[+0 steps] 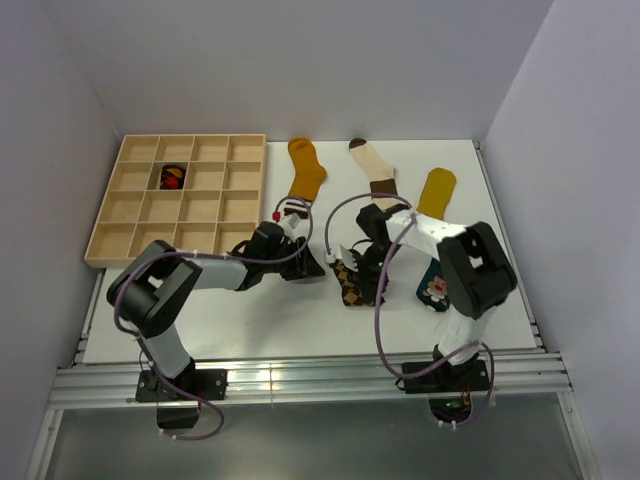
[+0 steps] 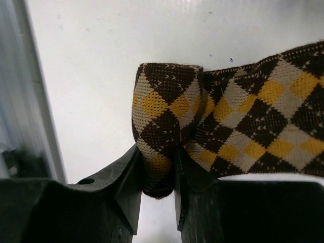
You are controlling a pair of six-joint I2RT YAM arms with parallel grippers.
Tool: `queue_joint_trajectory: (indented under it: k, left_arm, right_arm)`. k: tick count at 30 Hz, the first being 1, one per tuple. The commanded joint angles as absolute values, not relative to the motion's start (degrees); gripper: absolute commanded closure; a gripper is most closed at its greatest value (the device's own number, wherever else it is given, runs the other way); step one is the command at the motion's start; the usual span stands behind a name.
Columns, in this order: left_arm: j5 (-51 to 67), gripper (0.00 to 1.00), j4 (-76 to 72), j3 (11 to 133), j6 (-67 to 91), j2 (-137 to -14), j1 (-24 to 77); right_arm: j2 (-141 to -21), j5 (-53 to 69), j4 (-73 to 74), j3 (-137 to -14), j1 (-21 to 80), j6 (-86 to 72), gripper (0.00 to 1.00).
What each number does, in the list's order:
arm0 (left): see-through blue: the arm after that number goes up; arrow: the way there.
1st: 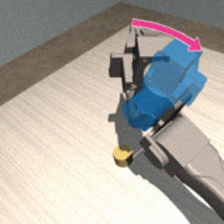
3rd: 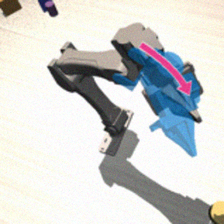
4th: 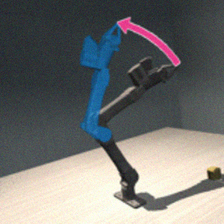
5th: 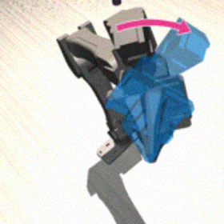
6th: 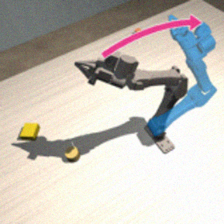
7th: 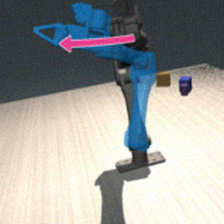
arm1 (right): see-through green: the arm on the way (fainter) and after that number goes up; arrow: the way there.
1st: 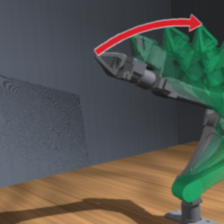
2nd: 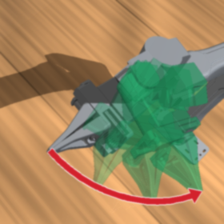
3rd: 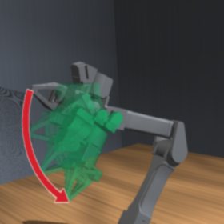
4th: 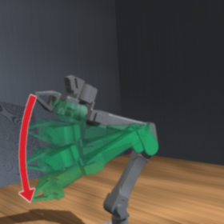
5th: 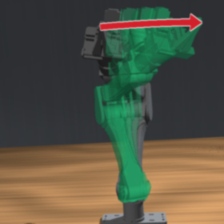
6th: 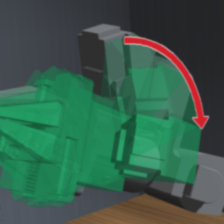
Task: Roll the socks
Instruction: Roll the sock at the center of the board.
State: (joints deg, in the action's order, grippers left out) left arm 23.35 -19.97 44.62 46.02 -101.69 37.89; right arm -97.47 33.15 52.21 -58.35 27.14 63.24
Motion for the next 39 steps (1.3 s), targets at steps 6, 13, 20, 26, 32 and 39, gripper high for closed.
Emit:
queue_joint_trajectory:
  k: [6,13,20,26,32,39]
  left_arm:
    - [5.04,0.53,-32.34,34.46,33.87,-85.97,42.44]
    - [-1.4,0.49,-30.25,37.94,19.96,-85.51,55.18]
    - [5.17,0.47,-26.46,46.57,13.27,-94.39,57.57]
    - [9.04,0.49,-24.7,51.15,12.22,-101.15,57.74]
    - [12.04,0.49,-24.87,51.15,13.01,-103.44,57.74]
    - [15.82,0.57,-25.4,52.12,15.38,-106.96,57.04]
  right_arm:
    - [-120.57,38.14,80.85,-78.65,22.07,70.58,0.72]
    - [-127.18,37.97,82.53,-84.28,21.18,66.54,0.71]
    - [-127.18,36.65,80.77,-84.72,21.09,63.9,0.71]
    - [-128.32,37.09,80.42,-85.87,21.09,62.41,0.7]
    - [-128.49,36.47,79.01,-85.96,21.09,61.17,0.7]
    - [-128.24,36.12,76.73,-85.61,21.01,58.98,0.7]
